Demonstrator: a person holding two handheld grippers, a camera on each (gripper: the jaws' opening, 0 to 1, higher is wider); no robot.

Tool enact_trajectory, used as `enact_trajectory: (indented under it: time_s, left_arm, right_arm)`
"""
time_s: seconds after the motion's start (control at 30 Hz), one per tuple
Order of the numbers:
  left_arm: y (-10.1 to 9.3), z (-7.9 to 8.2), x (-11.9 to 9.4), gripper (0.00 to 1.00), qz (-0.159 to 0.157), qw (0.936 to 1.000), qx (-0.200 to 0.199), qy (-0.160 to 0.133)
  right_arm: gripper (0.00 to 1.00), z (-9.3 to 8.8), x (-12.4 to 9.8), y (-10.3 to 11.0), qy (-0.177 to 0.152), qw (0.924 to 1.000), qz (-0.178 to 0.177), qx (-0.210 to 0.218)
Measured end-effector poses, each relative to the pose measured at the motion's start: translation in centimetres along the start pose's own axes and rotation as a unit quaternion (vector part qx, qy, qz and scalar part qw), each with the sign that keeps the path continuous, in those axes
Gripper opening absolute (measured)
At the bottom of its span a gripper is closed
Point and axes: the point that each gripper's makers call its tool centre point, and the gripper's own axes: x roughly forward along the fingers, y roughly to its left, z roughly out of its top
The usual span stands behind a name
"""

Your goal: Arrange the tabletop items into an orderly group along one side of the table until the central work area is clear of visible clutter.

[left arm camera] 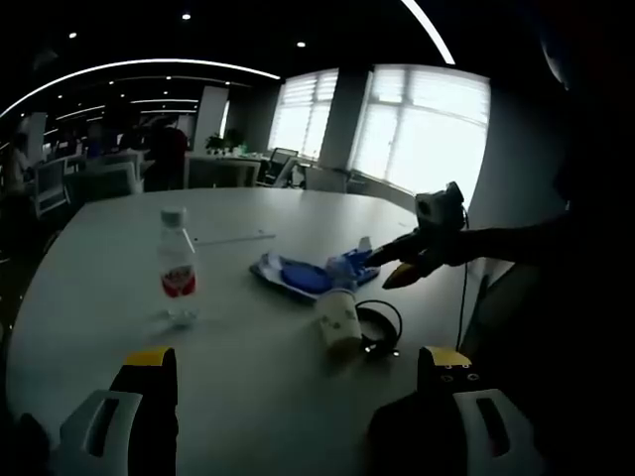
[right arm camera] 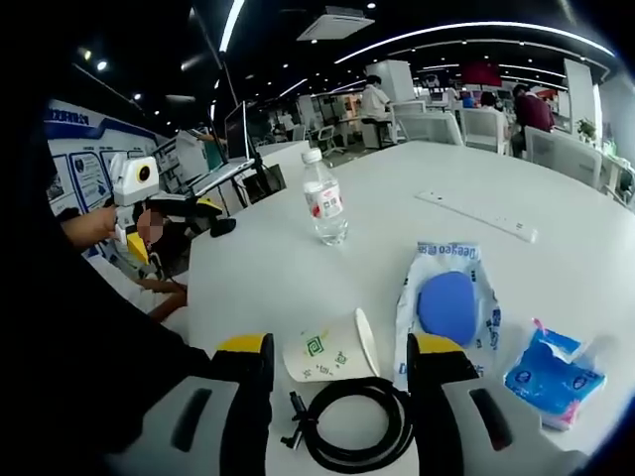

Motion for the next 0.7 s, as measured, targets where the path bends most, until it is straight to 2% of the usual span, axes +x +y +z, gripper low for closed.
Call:
enact_trajectory:
  time_s: [0.13, 0.37, 0.7]
  left_arm:
    - [0.1, 0.1, -0.2, 1.00, 0.001, 1.0000, -0.001, -0.002]
    - [-0.1, -0.3, -0.4, 1.00, 0.003, 1.0000, -0.002, 0.000]
    - [0.5, -0.8, -1.2, 1.00, 0.012, 0.9999, -0.009, -0.002]
  right_arm:
    - [0.47, -0.3, 0.8, 0.0, 0.010, 0.9998, 0.018, -0.004]
    - [0.39, -0.7, 2.1, -0.1, 0.035, 0.9981, 0.047, -0.022]
    - [0.27, -1.3, 4.2, 0.1, 0.077, 0.9929, 0.089, -0.013]
